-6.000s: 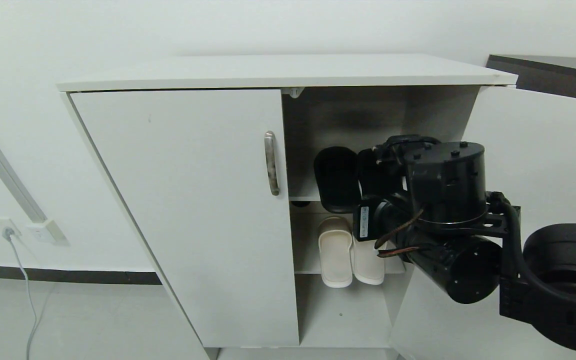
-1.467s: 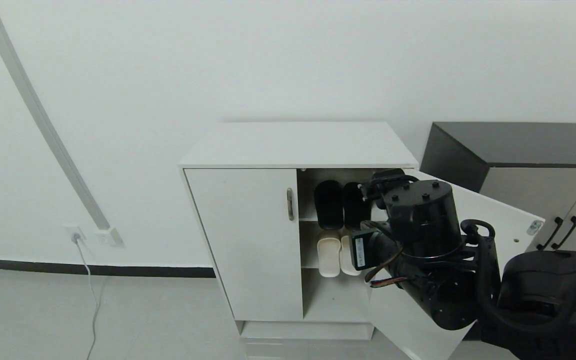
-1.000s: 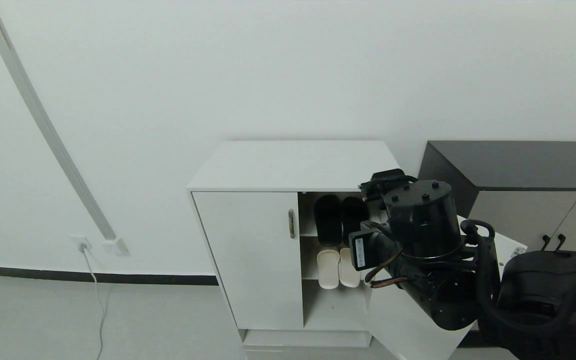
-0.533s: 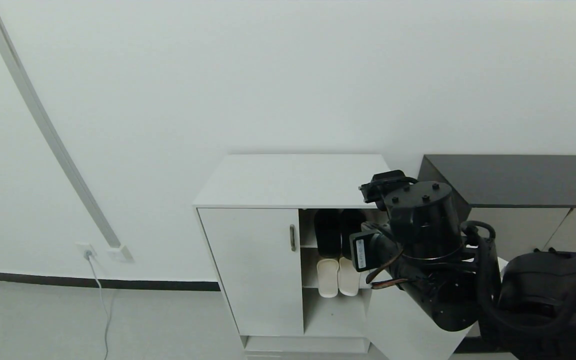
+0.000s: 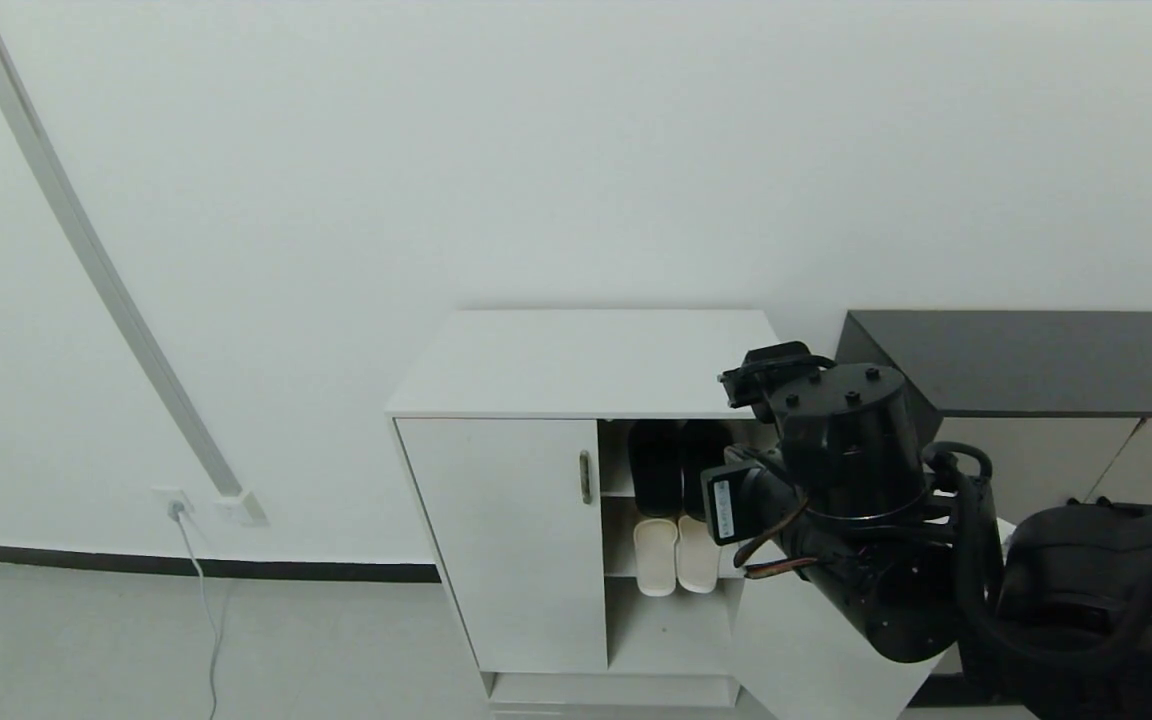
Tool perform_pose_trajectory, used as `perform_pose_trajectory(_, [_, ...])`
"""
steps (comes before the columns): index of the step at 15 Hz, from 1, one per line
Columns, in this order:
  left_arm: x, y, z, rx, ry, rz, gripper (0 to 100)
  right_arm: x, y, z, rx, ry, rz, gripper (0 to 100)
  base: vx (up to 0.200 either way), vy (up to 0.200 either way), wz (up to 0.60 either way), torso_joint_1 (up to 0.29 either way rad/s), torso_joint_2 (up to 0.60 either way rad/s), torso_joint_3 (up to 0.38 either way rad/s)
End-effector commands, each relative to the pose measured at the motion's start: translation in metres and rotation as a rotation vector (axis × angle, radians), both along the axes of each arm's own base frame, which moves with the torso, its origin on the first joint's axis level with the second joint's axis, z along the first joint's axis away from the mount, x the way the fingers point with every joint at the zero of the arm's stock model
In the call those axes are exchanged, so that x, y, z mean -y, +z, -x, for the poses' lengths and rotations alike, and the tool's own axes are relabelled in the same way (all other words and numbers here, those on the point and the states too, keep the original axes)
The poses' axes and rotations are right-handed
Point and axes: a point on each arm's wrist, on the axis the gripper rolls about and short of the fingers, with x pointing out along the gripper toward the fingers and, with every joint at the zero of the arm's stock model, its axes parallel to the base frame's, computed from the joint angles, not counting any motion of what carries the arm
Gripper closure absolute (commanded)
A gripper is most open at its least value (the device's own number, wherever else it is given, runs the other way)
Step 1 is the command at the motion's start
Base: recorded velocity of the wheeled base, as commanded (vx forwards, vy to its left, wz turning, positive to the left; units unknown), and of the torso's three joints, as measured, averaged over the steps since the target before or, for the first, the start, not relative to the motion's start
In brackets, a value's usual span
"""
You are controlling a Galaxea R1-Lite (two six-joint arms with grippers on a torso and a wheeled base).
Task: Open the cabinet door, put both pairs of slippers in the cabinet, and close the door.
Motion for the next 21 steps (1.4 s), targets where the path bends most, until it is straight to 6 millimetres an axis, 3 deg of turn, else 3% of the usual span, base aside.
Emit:
perform_pose_trajectory(1, [0.0,0.0,0.0,0.0,0.0,0.0,100,0.0,-0.001,0.0,-0.002,0.0,0.002,100,0.0,0.0,-0.6,0.007,0.0,-0.002])
perform_pose_trajectory(7, [0.0,0.0,0.0,0.0,0.0,0.0,100,0.002,-0.004,-0.005,-0.007,-0.015,0.008,100,0.0,0.0,-0.6,0.008,0.0,-0.001])
perform_pose_trajectory(15, [0.0,0.0,0.0,0.0,0.003,0.0,100,0.003,-0.008,-0.011,-0.011,-0.03,0.014,100,0.0,0.0,0.0,0.0,0.0,0.0])
perform_pose_trajectory(21, [0.0,0.0,0.0,0.0,0.003,0.0,100,0.008,-0.009,-0.019,-0.006,-0.053,0.025,100,-0.167,0.0,0.0,0.005,0.0,0.001])
